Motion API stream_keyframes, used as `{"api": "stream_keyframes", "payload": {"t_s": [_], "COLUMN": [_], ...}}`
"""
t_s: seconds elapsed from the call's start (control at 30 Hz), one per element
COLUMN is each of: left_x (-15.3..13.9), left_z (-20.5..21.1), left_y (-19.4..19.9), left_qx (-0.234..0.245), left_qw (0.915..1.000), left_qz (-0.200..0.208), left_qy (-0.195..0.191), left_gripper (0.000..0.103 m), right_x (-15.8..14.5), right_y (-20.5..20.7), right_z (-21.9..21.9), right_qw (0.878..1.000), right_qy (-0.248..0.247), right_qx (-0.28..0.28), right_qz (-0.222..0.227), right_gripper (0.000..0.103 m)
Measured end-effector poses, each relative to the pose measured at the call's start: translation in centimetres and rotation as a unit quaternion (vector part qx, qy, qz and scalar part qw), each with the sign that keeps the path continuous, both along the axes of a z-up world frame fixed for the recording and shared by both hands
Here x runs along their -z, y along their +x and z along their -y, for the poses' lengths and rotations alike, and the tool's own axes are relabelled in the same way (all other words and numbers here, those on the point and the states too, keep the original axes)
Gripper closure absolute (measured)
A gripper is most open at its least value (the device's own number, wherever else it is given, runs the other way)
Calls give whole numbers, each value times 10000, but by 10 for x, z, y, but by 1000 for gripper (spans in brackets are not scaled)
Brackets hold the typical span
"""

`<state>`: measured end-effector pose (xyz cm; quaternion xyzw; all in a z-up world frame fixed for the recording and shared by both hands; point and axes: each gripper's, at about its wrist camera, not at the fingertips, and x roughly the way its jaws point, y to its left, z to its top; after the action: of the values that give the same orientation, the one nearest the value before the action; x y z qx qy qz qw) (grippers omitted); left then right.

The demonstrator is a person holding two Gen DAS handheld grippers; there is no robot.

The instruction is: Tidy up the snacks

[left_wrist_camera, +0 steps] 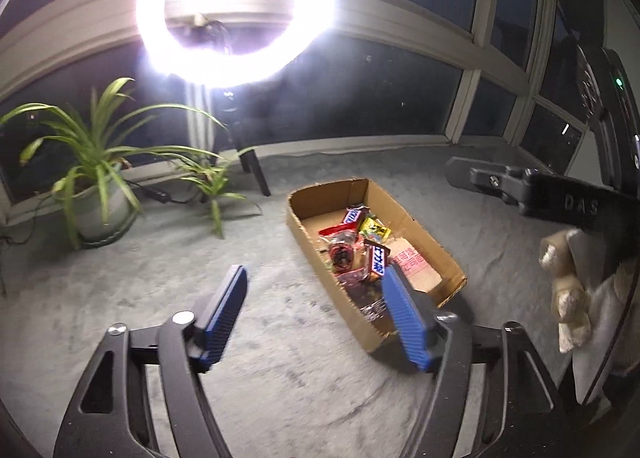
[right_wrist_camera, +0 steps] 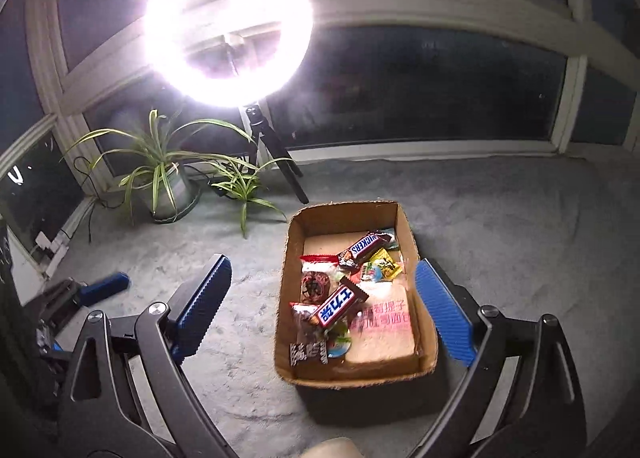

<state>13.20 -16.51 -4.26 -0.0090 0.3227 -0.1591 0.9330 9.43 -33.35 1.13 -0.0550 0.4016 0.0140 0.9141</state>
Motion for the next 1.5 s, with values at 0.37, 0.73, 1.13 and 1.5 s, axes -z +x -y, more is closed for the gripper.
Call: {"api": "stream_keyframes", "payload": {"t_s": [0.37,0.73,1.13,1.5], "left_x": [-16,-19,-16,-12], "left_z": [-34,-48,-55,-64], "left_y": [-41,-70,-78,-75], "left_qx": [-260,-433,-511,-611], "left_qw": [9994,9986,9985,9981], "left_qz": [221,277,169,79], "left_qy": [24,79,14,-19], "left_gripper": [30,30,30,30], "right_x": [6,8,13,16], "right_y": [-49,-78,-82,-81], "right_z": [-41,-54,-62,-63], "right_qw": [9992,9989,9982,9983], "right_qy": [-340,-366,-532,-533], "right_qx": [186,260,251,238], "right_qz": [97,99,65,28], "right_gripper": [8,8,8,8]}}
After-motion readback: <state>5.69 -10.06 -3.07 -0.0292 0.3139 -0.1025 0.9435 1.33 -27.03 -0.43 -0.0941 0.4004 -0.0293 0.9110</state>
